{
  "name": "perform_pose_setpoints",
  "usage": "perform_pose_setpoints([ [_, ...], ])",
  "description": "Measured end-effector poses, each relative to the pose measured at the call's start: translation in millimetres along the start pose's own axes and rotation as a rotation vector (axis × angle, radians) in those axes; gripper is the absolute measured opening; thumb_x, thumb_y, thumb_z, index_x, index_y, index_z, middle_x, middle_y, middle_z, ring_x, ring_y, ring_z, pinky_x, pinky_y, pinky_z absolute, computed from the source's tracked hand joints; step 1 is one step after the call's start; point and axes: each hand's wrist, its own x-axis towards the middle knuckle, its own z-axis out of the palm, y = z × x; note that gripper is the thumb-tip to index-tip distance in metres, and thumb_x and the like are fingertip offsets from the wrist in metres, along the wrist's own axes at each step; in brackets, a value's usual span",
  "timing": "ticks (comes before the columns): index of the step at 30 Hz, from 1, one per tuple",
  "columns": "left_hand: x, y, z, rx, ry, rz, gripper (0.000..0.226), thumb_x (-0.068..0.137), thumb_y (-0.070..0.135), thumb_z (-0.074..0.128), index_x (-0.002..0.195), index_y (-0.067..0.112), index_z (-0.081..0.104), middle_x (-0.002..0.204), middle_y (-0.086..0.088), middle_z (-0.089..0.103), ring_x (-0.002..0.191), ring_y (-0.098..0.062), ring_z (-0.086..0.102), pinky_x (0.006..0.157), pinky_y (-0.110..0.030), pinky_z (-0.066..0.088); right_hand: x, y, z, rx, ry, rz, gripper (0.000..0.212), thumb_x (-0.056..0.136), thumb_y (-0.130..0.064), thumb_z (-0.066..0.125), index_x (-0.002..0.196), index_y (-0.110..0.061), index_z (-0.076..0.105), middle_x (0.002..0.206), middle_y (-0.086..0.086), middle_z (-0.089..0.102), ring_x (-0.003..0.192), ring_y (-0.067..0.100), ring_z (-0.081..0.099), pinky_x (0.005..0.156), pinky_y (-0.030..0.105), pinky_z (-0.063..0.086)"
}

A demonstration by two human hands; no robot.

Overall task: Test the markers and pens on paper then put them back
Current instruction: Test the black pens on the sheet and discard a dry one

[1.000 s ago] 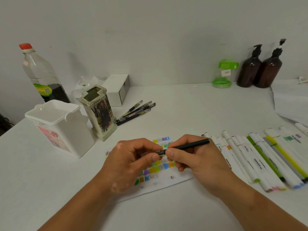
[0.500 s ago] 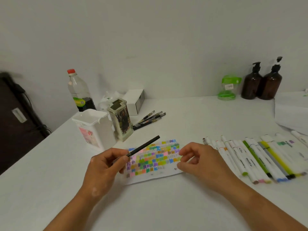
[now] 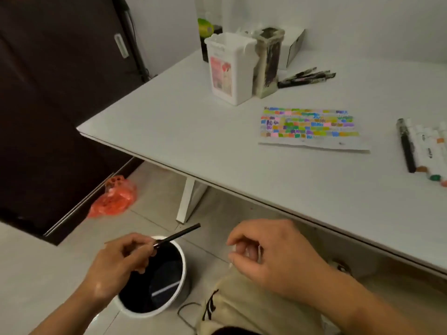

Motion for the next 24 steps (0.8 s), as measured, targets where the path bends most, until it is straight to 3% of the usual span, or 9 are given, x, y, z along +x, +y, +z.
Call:
perform_pose_setpoints([
  [4,-4,-105,27,-0.134,0.036,-0.493,0.008,0.089,0.001,0.065,0.087,0.001,0.073,0.075,-0.016,0.069,0.055,-0.019,0.055,0.054,-0.029,0.044,8,27,54,0.043,-0.125,0.192,0.015,0.081,-0.037,0.069,0.093,-0.028,0.073,0.078,-0.018,0.068,0.072,0.007,0.064,0.073,0.025,0.055],
  [7,0,-156,44,-0.141,0.118,-0.682,0.010,0.090,0.000,0.062,0.092,-0.004,0.071,0.068,-0.015,0.065,0.052,-0.021,0.051,0.051,-0.025,0.038,10,43,82,0.049,-0.153,0.263,0.016,0.079,-0.041,0.066,0.090,-0.030,0.072,0.076,-0.020,0.068,0.071,0.007,0.065,0.071,0.031,0.057],
  [9,7,-179,48,-0.063,0.177,-0.753,0.012,0.089,0.002,0.063,0.093,0.000,0.073,0.071,-0.018,0.068,0.058,-0.028,0.059,0.055,-0.029,0.043,11,52,93,0.059,-0.138,0.304,0.028,0.073,-0.051,0.057,0.088,-0.033,0.071,0.078,-0.023,0.069,0.070,0.005,0.065,0.068,0.029,0.057],
  [12,19,-204,57,0.136,0.211,-0.813,0.016,0.090,0.011,0.061,0.096,0.006,0.075,0.092,-0.022,0.073,0.089,-0.041,0.070,0.074,-0.036,0.056,11,64,101,0.095,-0.122,0.368,0.032,0.070,-0.056,0.054,0.085,-0.034,0.071,0.078,-0.021,0.069,0.069,0.004,0.064,0.066,0.028,0.057],
  [15,23,-216,65,0.386,0.114,-0.816,0.022,0.095,0.014,0.055,0.109,0.010,0.072,0.102,-0.013,0.072,0.095,-0.031,0.068,0.080,-0.035,0.058,9,73,106,0.096,-0.127,0.410,0.033,0.070,-0.059,0.055,0.086,-0.035,0.070,0.081,-0.026,0.068,0.072,0.002,0.065,0.064,0.022,0.055],
  [18,30,-226,72,0.454,-0.001,-0.771,0.031,0.097,0.008,0.053,0.126,0.006,0.064,0.123,-0.016,0.067,0.107,-0.029,0.066,0.086,-0.035,0.056,8,79,108,0.098,-0.132,0.435,0.031,0.072,-0.059,0.056,0.088,-0.036,0.070,0.082,-0.026,0.068,0.073,0.001,0.065,0.062,0.018,0.054],
  [20,30,-222,72,0.506,-0.019,-0.802,0.028,0.098,0.008,0.050,0.120,0.006,0.066,0.110,-0.011,0.070,0.095,-0.023,0.067,0.086,-0.034,0.057,9,82,108,0.100,-0.123,0.451,0.030,0.073,-0.059,0.057,0.088,-0.037,0.070,0.079,-0.023,0.069,0.073,0.001,0.065,0.063,0.018,0.055],
  [22,27,-217,73,0.514,-0.003,-0.786,0.022,0.097,0.010,0.049,0.107,0.004,0.068,0.089,-0.011,0.068,0.081,-0.025,0.064,0.087,-0.042,0.057,11,83,108,0.101,-0.115,0.454,0.029,0.074,-0.059,0.057,0.088,-0.037,0.070,0.077,-0.021,0.069,0.073,0.000,0.065,0.064,0.018,0.055],
  [24,25,-202,74,0.548,-0.024,-0.702,0.021,0.096,0.016,0.052,0.102,0.005,0.069,0.092,-0.013,0.069,0.085,-0.028,0.065,0.089,-0.044,0.057,12,81,107,0.116,-0.091,0.452,0.030,0.072,-0.058,0.057,0.087,-0.036,0.070,0.076,-0.020,0.069,0.072,0.001,0.065,0.064,0.017,0.054],
])
